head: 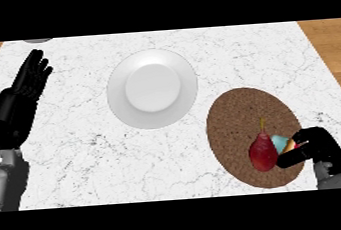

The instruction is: Pick the cupcake from the placemat and place it in the plate

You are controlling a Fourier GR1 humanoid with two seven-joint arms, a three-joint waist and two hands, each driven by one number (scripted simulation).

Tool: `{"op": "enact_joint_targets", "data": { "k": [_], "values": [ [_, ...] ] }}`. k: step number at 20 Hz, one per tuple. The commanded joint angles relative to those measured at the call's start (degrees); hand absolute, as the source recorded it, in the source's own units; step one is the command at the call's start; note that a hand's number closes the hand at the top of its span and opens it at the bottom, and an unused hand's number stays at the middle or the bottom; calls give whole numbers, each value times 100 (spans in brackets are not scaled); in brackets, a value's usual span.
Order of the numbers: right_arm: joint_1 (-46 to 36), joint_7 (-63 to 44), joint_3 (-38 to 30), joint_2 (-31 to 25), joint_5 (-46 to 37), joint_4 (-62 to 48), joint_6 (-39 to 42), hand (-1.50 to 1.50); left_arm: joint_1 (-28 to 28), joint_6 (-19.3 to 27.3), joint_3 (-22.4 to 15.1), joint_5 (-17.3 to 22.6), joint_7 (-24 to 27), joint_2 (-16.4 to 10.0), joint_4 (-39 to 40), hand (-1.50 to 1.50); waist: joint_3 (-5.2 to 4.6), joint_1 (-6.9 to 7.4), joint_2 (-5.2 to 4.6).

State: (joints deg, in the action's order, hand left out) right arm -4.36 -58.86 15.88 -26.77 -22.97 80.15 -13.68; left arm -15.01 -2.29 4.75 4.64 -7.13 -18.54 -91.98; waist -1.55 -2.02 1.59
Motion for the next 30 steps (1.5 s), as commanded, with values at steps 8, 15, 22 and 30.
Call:
{"op": "enact_joint_targets", "data": {
  "k": [8, 15, 22, 30],
  "values": [
    [773, -1622, 1113, 467, -3089, 1478, -753, 150, 224, 52, 25, -85, -54, -29, 3, 0, 58, -253, 75],
    [181, -1872, 1607, 1519, -5221, 2697, -398, 150, 200, -24, 66, -13, -25, -68, -51, 0, 84, -72, 50],
    [-651, -2623, 2430, 2647, -6792, 2754, 312, 150, 109, -20, -45, -76, 91, 42, 19, 0, 120, 209, -97],
    [-2065, -2635, 1843, 2669, -6351, 2052, 525, 150, -268, -54, -257, -108, -48, 157, -10, 0, 144, 449, -193]
  ]
}}
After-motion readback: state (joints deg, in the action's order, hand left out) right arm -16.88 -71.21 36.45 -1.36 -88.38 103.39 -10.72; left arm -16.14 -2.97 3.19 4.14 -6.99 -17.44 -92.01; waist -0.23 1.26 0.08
